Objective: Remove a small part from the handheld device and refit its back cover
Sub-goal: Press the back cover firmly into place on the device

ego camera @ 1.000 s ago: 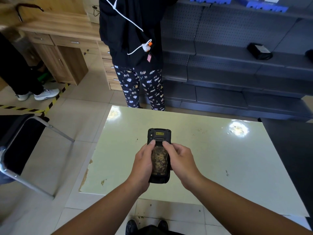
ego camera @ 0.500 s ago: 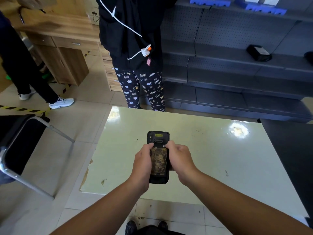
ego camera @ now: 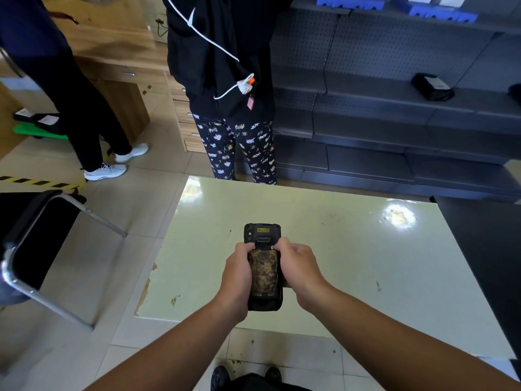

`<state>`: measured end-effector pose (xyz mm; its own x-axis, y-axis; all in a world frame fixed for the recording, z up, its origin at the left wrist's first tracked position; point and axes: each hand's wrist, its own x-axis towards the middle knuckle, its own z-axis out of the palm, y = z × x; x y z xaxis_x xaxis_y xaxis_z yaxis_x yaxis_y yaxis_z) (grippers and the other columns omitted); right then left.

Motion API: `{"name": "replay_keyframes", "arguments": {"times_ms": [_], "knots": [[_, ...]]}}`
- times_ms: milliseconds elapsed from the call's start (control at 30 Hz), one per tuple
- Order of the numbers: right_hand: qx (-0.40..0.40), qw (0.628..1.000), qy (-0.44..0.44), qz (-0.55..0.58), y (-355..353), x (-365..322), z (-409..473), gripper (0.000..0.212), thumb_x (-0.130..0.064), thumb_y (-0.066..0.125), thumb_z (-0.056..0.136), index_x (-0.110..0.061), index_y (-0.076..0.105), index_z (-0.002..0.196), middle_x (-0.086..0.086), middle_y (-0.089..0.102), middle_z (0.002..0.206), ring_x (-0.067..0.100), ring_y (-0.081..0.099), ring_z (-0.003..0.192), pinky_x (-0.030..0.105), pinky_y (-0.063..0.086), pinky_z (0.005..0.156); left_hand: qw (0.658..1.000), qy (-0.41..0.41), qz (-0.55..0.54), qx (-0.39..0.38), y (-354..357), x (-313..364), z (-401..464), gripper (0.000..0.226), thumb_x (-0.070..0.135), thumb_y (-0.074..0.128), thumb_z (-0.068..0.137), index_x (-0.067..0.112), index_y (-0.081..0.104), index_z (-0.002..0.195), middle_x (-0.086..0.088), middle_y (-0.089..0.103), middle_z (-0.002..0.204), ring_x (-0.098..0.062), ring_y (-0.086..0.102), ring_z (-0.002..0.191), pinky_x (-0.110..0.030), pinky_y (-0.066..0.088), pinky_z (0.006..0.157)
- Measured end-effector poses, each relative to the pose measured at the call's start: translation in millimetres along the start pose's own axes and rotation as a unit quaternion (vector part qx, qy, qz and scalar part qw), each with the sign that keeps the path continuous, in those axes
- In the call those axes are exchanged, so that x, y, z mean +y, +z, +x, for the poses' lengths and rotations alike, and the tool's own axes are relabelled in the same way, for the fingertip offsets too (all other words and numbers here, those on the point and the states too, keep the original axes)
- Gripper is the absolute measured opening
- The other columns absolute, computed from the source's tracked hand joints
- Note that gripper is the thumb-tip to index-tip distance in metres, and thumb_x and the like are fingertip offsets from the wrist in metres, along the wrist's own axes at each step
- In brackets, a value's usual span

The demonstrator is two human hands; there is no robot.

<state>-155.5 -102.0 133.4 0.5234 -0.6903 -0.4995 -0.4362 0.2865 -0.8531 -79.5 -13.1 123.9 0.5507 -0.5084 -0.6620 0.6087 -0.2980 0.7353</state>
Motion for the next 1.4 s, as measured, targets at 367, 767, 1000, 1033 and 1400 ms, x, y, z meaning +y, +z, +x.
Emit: {"name": "replay_keyframes", "arguments": {"times_ms": [367, 767, 1000, 1033, 1400], "knots": [[0.005, 1.0, 0.009, 0.016, -3.8, 7.3, 6.1, 0.023, -0.036, 0.047, 0.088, -0.017, 0.055, 0.081, 0.009, 0.05, 0.078, 0.022, 0.049, 0.072, 0.038, 0.045, 0.068, 0.999, 0.017, 0.01, -0.036, -0.4, -2.0, 5.7, 0.048, 0.048, 0.047, 0.091, 0.01, 0.075, 0.101, -0.011, 0.076, 0.092, -0.031, 0.071, 0.083, -0.044, 0.056, 0.079], [0.01, 1.0, 0.011, -0.01, -1.9, 11.6, 9.5, 0.024, -0.036, 0.048, 0.089, -0.017, 0.055, 0.076, 0.009, 0.048, 0.076, 0.022, 0.046, 0.071, 0.038, 0.043, 0.068, 0.993, 0.08, 0.09, 0.018, 0.3, -6.5, 14.7, 0.036, 0.038, 0.044, 0.095, 0.012, 0.07, 0.094, -0.009, 0.07, 0.088, -0.026, 0.068, 0.079, -0.035, 0.054, 0.065], [0.013, 1.0, 0.021, -0.003, 0.1, 11.6, 9.7, 0.025, -0.036, 0.046, 0.09, -0.016, 0.055, 0.078, 0.009, 0.051, 0.077, 0.022, 0.049, 0.072, 0.038, 0.045, 0.067, 0.985, 0.121, 0.123, 0.018, -3.9, -13.5, 20.4, 0.035, 0.042, 0.043, 0.098, 0.02, 0.068, 0.089, -0.002, 0.069, 0.086, -0.013, 0.069, 0.076, -0.025, 0.052, 0.061], [0.013, 1.0, 0.023, -0.003, 0.1, 11.5, 9.9, 0.025, -0.037, 0.046, 0.09, -0.016, 0.056, 0.079, 0.009, 0.051, 0.077, 0.022, 0.049, 0.072, 0.038, 0.045, 0.067, 0.983, 0.132, 0.13, 0.019, -4.5, -14.5, 21.2, 0.033, 0.04, 0.043, 0.1, 0.021, 0.067, 0.087, 0.0, 0.069, 0.084, -0.006, 0.068, 0.07, -0.019, 0.05, 0.056], [0.023, 0.998, 0.037, -0.035, 3.3, 12.2, 8.0, 0.028, -0.039, 0.046, 0.085, -0.013, 0.049, 0.076, 0.01, 0.044, 0.074, 0.023, 0.044, 0.068, 0.038, 0.052, 0.063, 0.987, 0.09, 0.135, 0.017, -6.7, -7.0, 16.3, 0.035, 0.041, 0.033, 0.083, 0.015, 0.056, 0.078, -0.004, 0.06, 0.081, -0.021, 0.057, 0.071, -0.03, 0.046, 0.059]]}}
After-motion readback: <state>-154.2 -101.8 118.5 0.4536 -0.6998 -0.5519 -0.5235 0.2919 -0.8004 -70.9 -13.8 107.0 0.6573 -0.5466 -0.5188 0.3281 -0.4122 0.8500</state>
